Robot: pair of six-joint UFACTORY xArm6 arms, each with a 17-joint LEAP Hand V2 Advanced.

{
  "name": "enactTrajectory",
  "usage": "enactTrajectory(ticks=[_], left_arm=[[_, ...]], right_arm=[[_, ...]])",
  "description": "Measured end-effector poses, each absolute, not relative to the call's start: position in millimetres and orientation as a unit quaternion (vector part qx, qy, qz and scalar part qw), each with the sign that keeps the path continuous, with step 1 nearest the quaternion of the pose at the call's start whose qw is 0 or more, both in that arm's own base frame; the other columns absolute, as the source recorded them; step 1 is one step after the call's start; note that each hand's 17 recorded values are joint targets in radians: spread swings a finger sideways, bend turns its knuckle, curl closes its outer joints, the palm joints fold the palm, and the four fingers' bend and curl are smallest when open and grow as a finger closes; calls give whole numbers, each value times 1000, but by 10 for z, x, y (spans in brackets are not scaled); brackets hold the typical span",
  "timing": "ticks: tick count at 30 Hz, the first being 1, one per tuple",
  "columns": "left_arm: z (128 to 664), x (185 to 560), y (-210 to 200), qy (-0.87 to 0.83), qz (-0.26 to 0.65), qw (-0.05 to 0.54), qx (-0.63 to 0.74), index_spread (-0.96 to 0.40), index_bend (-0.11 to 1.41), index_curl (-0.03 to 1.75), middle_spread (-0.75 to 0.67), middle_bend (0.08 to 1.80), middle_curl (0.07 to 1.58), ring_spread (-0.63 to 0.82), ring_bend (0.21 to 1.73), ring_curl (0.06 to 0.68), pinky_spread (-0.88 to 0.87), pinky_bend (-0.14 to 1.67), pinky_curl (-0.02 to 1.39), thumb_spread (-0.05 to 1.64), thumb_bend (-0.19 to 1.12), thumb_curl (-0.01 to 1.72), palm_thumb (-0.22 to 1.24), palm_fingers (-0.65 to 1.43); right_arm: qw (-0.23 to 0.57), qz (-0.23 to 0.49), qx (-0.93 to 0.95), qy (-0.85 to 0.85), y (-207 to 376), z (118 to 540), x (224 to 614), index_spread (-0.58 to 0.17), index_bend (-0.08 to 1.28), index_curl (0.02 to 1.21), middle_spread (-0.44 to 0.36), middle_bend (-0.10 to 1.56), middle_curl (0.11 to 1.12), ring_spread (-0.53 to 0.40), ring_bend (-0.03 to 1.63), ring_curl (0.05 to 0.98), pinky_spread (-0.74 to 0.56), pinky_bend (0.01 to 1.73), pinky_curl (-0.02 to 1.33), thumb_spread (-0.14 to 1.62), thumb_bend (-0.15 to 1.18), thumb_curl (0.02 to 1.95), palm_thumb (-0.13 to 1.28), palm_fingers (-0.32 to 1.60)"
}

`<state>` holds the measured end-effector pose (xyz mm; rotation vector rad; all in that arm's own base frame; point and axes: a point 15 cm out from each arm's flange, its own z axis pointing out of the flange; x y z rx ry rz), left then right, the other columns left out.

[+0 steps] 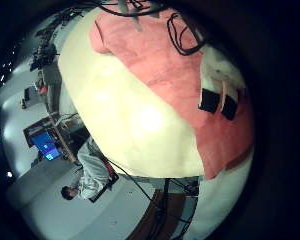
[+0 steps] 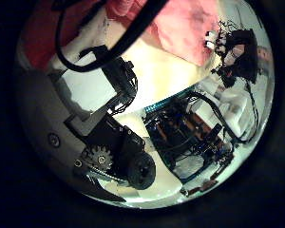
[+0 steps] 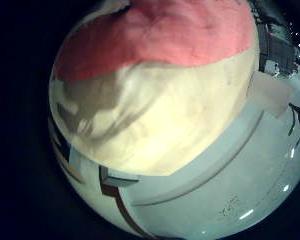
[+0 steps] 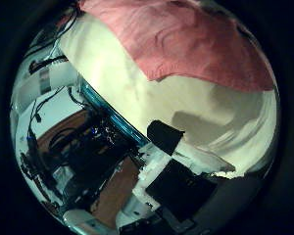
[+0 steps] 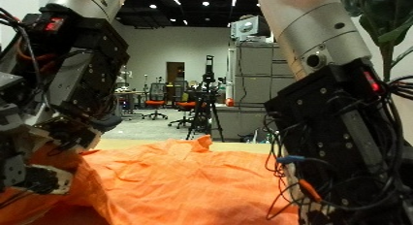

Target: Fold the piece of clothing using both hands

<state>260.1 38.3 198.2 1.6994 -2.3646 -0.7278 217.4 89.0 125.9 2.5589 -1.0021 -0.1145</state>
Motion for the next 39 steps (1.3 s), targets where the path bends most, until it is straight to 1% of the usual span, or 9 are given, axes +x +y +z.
enactTrajectory(ticks=[5, 9, 11, 15, 16, 23, 28, 31, 39], left_arm=[[2001, 2597, 381, -786, -245, 71, 563, -722, 540, 1003, -449, 1153, 782, -446, 1296, 499, -608, 1179, 567, 1073, -20, 485, 677, 1187], [2004, 2590, 386, -786, -247, 71, 562, -720, 539, 1002, -449, 1154, 779, -446, 1299, 499, -608, 1182, 566, 1071, -20, 486, 676, 1183], [2007, 2586, 387, -786, -248, 72, 561, -720, 539, 1001, -449, 1155, 778, -446, 1299, 499, -608, 1183, 565, 1070, -20, 486, 676, 1183], [2018, 2597, 390, -787, -248, 71, 561, -720, 539, 1000, -449, 1156, 775, -447, 1303, 499, -607, 1185, 564, 1070, -20, 487, 676, 1183], [2022, 2599, 390, -787, -248, 71, 561, -720, 539, 1000, -449, 1157, 775, -447, 1303, 499, -607, 1185, 564, 1069, -20, 487, 676, 1183], [2048, 2601, 392, -789, -249, 73, 557, -717, 551, 999, -449, 1157, 772, -446, 1300, 497, -606, 1185, 562, 1069, -20, 487, 676, 1185], [2103, 2571, 403, -790, -254, 81, 552, -714, 554, 997, -447, 1162, 770, -446, 1298, 497, -606, 1185, 560, 1069, -20, 488, 676, 1188], [2139, 2533, 406, -790, -259, 85, 549, -713, 556, 995, -444, 1165, 768, -446, 1297, 497, -606, 1184, 560, 1069, -20, 488, 676, 1188], [2333, 2475, 440, -791, -268, 91, 543, -709, 559, 992, -447, 1171, 760, -446, 1297, 497, -606, 1185, 558, 1069, -20, 488, 676, 1188]], right_arm=[[197, -35, 911, -360, 899, 1237, 2211, -308, 202, 374, -115, 390, 423, -117, 533, 293, -184, 742, -15, 907, -30, 324, 459, 489], [186, -27, 913, -362, 941, 1236, 2264, -337, 204, 385, -157, 411, 432, -189, 629, 308, -314, 792, -5, 907, -25, 328, 490, 691], [179, -23, 914, -364, 961, 1241, 2294, -362, 186, 379, -189, 442, 448, -253, 716, 322, -446, 900, 20, 912, -17, 332, 520, 948], [176, -21, 912, -369, 961, 1255, 2313, -415, 261, 456, -233, 537, 514, -305, 863, 409, -563, 1000, 95, 920, -15, 341, 585, 1237], [176, -21, 912, -370, 960, 1257, 2315, -426, 277, 471, -241, 558, 527, -308, 887, 423, -575, 1021, 110, 921, -20, 342, 591, 1225], [167, -17, 909, -381, 930, 1288, 2365, -429, 622, 651, -230, 850, 653, -283, 1051, 508, -466, 1179, 239, 935, 4, 367, 754, 1409], [129, 5, 905, -406, 899, 1449, 2538, -373, 834, 754, -184, 1044, 711, -245, 1174, 562, -355, 1295, 322, 1019, 39, 395, 903, 1360], [108, 20, 902, -418, 867, 1595, 2613, -335, 930, 797, -155, 1131, 735, -227, 1240, 594, -305, 1363, 372, 1072, 61, 424, 984, 1292], [61, 58, 888, -451, 746, 2028, 2723, -284, 1033, 832, -131, 1230, 742, -210, 1319, 630, -258, 1421, 444, 1115, 34, 468, 1028, 1219]])
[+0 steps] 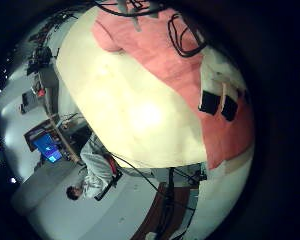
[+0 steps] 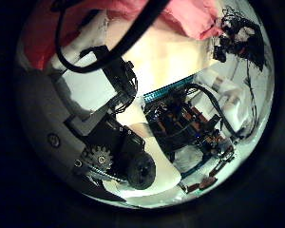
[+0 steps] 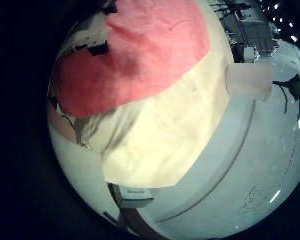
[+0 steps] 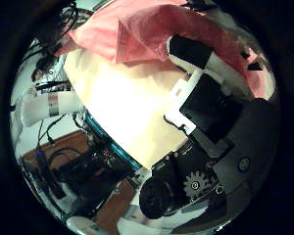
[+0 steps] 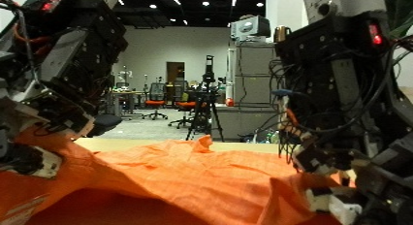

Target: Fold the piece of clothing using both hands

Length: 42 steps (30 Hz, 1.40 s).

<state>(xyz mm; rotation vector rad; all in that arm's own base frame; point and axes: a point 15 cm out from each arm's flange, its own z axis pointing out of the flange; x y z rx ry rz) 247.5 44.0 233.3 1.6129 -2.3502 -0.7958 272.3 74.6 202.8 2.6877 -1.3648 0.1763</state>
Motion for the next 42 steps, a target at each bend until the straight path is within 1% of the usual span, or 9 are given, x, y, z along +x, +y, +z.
enactTrajectory(ticks=[6, 8, 13, 17, 20, 25, 29, 35, 42], left_arm=[[2580, 2424, 430, -789, -273, 97, 541, -712, 560, 985, -444, 1174, 753, -443, 1312, 499, -604, 1180, 555, 1068, -19, 488, 678, 1206], [2691, 2409, 435, -785, -278, 100, 544, -713, 560, 982, -445, 1181, 751, -442, 1312, 499, -602, 1180, 555, 1065, -16, 490, 688, 1210], [2861, 2429, 433, -785, -276, 98, 545, -713, 570, 977, -449, 1191, 743, -443, 1314, 497, -600, 1182, 555, 1060, -21, 493, 688, 1217], [2925, 2528, 427, -787, -271, 93, 547, -711, 576, 973, -449, 1197, 738, -446, 1318, 496, -599, 1183, 555, 1054, -16, 498, 698, 1214], [3006, 2669, 410, -786, -269, 91, 549, -710, 579, 970, -449, 1201, 734, -443, 1319, 496, -598, 1184, 555, 1051, -19, 502, 699, 1213], [3098, 2959, 375, -783, -272, 95, 551, -711, 587, 968, -444, 1206, 730, -438, 1324, 497, -600, 1189, 556, 1044, -20, 507, 700, 1212], [3148, 3310, 314, -782, -277, 98, 550, -710, 592, 966, -441, 1215, 730, -435, 1324, 497, -597, 1195, 559, 1041, -20, 511, 700, 1207], [3125, 3812, 259, -779, -276, 98, 555, -709, 606, 965, -439, 1222, 731, -430, 1318, 499, -597, 1206, 564, 1045, -17, 517, 709, 1191], [2990, 4274, 281, -774, -271, 98, 564, -694, 619, 968, -437, 1228, 731, -432, 1315, 502, -591, 1214, 570, 1049, -19, 523, 712, 1181]], right_arm=[[28, 86, 874, -477, 667, 2434, 2864, -260, 1063, 831, -124, 1258, 731, -202, 1340, 637, -242, 1424, 478, 1130, -1, 494, 1037, 1203], [20, 92, 867, -489, 621, 2585, 2918, -254, 1070, 828, -123, 1266, 725, -200, 1348, 638, -240, 1420, 489, 1133, -15, 500, 1021, 1200], [-8, 89, 851, -518, 598, 2854, 3004, -244, 1082, 820, -122, 1277, 715, -196, 1350, 637, -240, 1411, 506, 1131, -18, 508, 999, 1199], [-31, 86, 837, -540, 576, 3011, 3092, -239, 1091, 810, -119, 1274, 700, -194, 1351, 633, -243, 1401, 519, 1125, -14, 514, 999, 1201], [-46, 82, 824, -559, 537, 3113, 3196, -235, 1098, 800, -117, 1275, 691, -197, 1351, 629, -245, 1391, 528, 1123, -14, 518, 999, 1207], [-51, 67, 811, -579, 521, 3136, 3382, -224, 1104, 781, -108, 1268, 673, -197, 1348, 622, -244, 1378, 542, 1115, -14, 524, 1001, 1212], [-40, 52, 799, -597, 462, 3089, 3630, -214, 1103, 763, -100, 1263, 659, -198, 1340, 613, -244, 1368, 552, 1112, -15, 524, 996, 1215], [-33, 43, 780, -624, 409, 3088, 3987, -206, 1104, 742, -94, 1258, 644, -198, 1337, 602, -243, 1356, 565, 1122, -8, 526, 1012, 1219], [-29, 36, 755, -654, 408, 3062, 4375, -202, 1110, 725, -92, 1263, 633, -198, 1340, 595, -245, 1347, 583, 1125, -8, 533, 1046, 1220]])
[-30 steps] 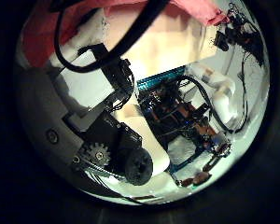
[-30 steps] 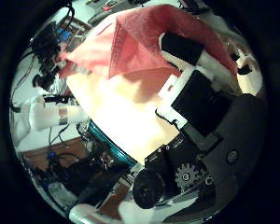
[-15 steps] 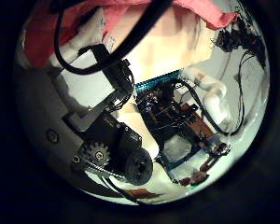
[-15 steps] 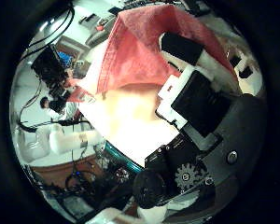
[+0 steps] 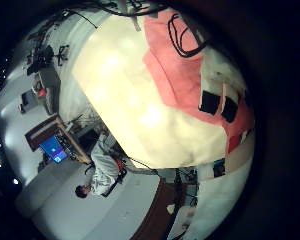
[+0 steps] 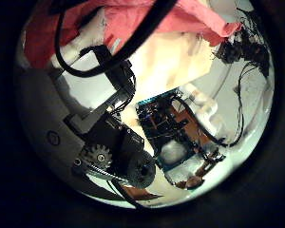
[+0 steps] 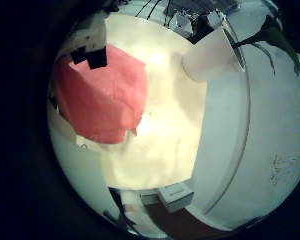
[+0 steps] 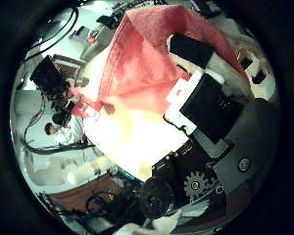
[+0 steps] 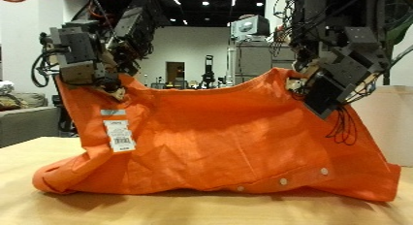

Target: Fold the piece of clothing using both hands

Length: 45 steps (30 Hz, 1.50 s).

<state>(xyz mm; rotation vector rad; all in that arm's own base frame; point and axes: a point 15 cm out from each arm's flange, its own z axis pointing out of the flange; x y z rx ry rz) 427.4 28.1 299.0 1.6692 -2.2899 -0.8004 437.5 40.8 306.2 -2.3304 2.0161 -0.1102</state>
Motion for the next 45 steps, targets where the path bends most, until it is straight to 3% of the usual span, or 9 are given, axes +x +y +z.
enactTrajectory(ticks=[13, 21, 29, 32, 34, 38, 40, 41, 45], left_arm=[[2507, 4882, 405, -773, -247, 76, 579, -686, 620, 970, -439, 1228, 737, -427, 1329, 515, -591, 1224, 582, 1049, -22, 527, 690, 1168], [2314, 5122, 433, -764, -210, 58, 608, -689, 615, 981, -442, 1201, 752, -432, 1354, 524, -583, 1246, 594, 1064, -25, 517, 632, 1128], [2213, 5259, 399, -759, -173, 58, 625, -687, 543, 998, -453, 1161, 775, -432, 1345, 527, -592, 1212, 595, 1084, -27, 486, 574, 1029], [2178, 5261, 408, -751, -172, 60, 635, -675, 457, 997, -459, 1145, 790, -436, 1351, 535, -603, 1182, 599, 1098, -28, 470, 549, 914], [2188, 5257, 416, -747, -169, 61, 641, -658, 397, 995, -463, 1129, 803, -434, 1357, 542, -609, 1166, 606, 1107, -28, 458, 531, 809], [2308, 5261, 434, -739, -151, 60, 653, -528, 219, 958, -395, 926, 802, -407, 1337, 561, -590, 1172, 645, 1132, -30, 427, 472, 323], [2389, 5278, 472, -735, -140, 55, 661, -404, 223, 928, -250, 693, 742, -305, 1201, 538, -498, 1079, 638, 1142, -31, 411, 448, -46], [2438, 5297, 502, -732, -132, 51, 666, -350, 253, 912, -171, 599, 687, -219, 1099, 496, -407, 976, 607, 1143, -29, 406, 441, -149], [2727, 5380, 667, -719, -94, 24, 689, -153, 237, 811, 127, 362, 519, 137, 805, 355, 52, 674, 487, 1161, -25, 378, 406, -225]], right_arm=[[15, -23, -723, 690, 443, 2801, 5110, -223, 1094, 677, -104, 1235, 602, -203, 1347, 585, -249, 1333, 610, 1273, -19, 466, 882, 1221], [11, -19, -714, 699, 494, 2651, 5460, -249, 988, 645, -110, 1225, 585, -213, 1352, 577, -257, 1340, 624, 1334, -11, 427, 837, 1189], [4, -12, -713, 701, 526, 2407, 5667, -322, 433, 513, -142, 1206, 569, -230, 1362, 554, -320, 1357, 608, 1347, -12, 388, 800, 1059], [11, -18, -712, 701, 529, 2386, 5746, -355, 232, 465, -150, 1141, 553, -241, 1336, 538, -370, 1327, 584, 1366, -9, 370, 790, 1023], [24, -29, -712, 701, 533, 2415, 5834, -370, 169, 445, -154, 1105, 543, -244, 1324, 529, -390, 1306, 569, 1373, -10, 364, 786, 1017], [71, -64, -710, 698, 565, 2667, 6044, -392, 155, 417, -154, 1029, 530, -254, 1286, 512, -480, 1206, 526, 1389, -7, 348, 784, 963], [84, -72, -709, 696, 565, 2825, 6035, -396, 157, 408, -161, 1015, 526, -257, 1263, 501, -511, 1171, 503, 1393, -7, 343, 784, 956], [88, -75, -708, 696, 551, 2896, 6026, -399, 169, 409, -158, 986, 520, -259, 1248, 495, -527, 1155, 493, 1395, -7, 340, 784, 937], [88, -77, -704, 701, 429, 3103, 5914, -415, 201, 425, -175, 922, 510, -268, 1176, 471, -556, 1075, 452, 1397, -7, 329, 786, 865]])
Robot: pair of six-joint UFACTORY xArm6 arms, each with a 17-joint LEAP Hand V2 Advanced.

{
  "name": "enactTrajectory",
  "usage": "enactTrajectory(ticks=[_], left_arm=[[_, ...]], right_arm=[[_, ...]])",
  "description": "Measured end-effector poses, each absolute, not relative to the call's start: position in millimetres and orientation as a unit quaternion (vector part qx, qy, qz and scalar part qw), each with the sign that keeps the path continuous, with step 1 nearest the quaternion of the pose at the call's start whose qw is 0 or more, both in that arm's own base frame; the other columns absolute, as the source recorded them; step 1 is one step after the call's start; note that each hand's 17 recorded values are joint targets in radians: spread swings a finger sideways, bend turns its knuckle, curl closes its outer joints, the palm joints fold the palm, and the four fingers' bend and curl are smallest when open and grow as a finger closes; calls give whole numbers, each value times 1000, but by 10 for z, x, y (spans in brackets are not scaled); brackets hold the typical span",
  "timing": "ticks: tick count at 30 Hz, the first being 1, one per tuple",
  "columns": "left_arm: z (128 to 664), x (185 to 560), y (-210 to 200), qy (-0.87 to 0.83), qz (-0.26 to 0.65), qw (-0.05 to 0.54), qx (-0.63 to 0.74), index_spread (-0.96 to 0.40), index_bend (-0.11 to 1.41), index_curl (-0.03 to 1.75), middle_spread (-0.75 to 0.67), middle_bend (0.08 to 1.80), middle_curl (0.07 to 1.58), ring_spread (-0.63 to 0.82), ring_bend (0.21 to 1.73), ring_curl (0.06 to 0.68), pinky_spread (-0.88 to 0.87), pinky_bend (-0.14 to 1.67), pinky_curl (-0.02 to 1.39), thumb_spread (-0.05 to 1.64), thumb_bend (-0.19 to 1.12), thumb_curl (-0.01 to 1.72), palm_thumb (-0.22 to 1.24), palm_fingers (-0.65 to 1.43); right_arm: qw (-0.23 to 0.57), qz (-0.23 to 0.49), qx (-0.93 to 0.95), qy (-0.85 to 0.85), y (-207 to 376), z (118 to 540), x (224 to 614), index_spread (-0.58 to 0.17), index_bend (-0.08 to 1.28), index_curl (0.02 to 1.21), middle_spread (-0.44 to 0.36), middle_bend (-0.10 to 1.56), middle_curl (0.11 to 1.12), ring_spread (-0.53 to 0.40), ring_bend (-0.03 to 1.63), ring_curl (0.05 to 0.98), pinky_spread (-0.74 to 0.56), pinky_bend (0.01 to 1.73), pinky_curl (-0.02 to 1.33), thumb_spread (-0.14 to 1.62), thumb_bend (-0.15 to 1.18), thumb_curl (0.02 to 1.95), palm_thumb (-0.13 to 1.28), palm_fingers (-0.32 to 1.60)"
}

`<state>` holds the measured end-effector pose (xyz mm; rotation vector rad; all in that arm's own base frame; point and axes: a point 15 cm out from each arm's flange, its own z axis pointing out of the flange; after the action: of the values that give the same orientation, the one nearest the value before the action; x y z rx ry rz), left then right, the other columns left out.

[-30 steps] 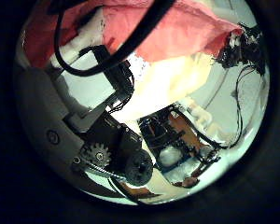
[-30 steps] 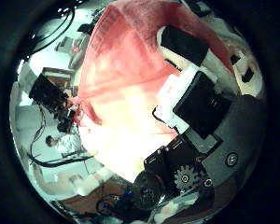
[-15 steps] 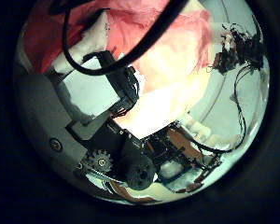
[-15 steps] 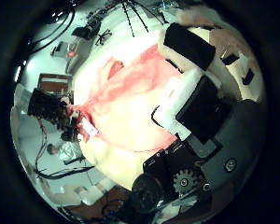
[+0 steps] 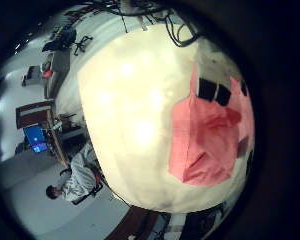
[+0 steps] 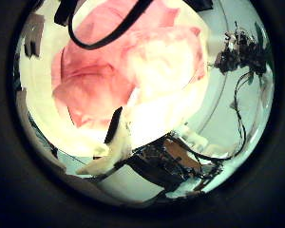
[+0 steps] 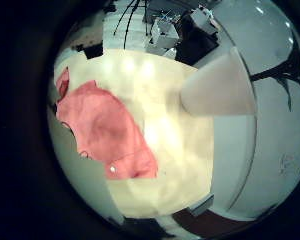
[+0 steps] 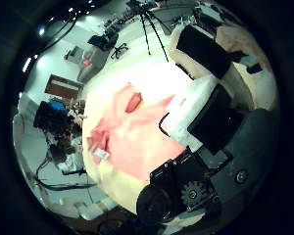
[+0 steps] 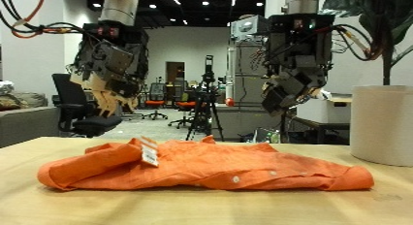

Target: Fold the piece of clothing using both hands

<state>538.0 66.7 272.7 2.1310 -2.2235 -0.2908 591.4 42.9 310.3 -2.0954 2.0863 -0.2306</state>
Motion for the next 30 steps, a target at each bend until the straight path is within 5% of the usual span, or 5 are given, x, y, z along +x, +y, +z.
enactTrajectory(ticks=[4, 9, 20, 30], left_arm=[[2935, 5346, 793, -711, -81, 10, 699, -32, 165, 699, 309, 223, 431, 354, 636, 273, 356, 530, 394, 1167, -25, 358, 382, -172], [3075, 5044, 841, -715, -81, 22, 694, 33, 139, 576, 404, 164, 365, 467, 538, 227, 506, 437, 335, 1170, -22, 339, 366, -118], [2584, 4299, 351, -749, -108, 82, 648, 55, 154, 420, 384, 167, 293, 530, 458, 202, 545, 348, 300, 1168, -21, 312, 340, -64], [2395, 4172, 163, -757, -116, 92, 636, 51, 160, 355, 361, 174, 270, 524, 435, 203, 531, 317, 298, 1165, -19, 301, 342, -39]], right_arm=[[56, -58, -712, 697, 265, 3162, 5655, -434, 275, 463, -180, 879, 506, -282, 1089, 445, -493, 953, 409, 1405, -8, 317, 781, 732], [-5, -6, -742, 670, 92, 3078, 5133, -453, 397, 509, -173, 809, 488, -246, 922, 391, -233, 740, 332, 1410, -7, 307, 780, 365], [-121, 70, -789, 598, -272, 2431, 4359, -415, 322, 437, -182, 494, 369, -8, 588, 261, 215, 644, 252, 1260, -25, 325, 778, 43], [-158, 42, -814, 558, -309, 2018, 4521, -388, 176, 368, -82, 310, 321, 105, 462, 225, 282, 602, 235, 1040, -36, 326, 670, -9]])
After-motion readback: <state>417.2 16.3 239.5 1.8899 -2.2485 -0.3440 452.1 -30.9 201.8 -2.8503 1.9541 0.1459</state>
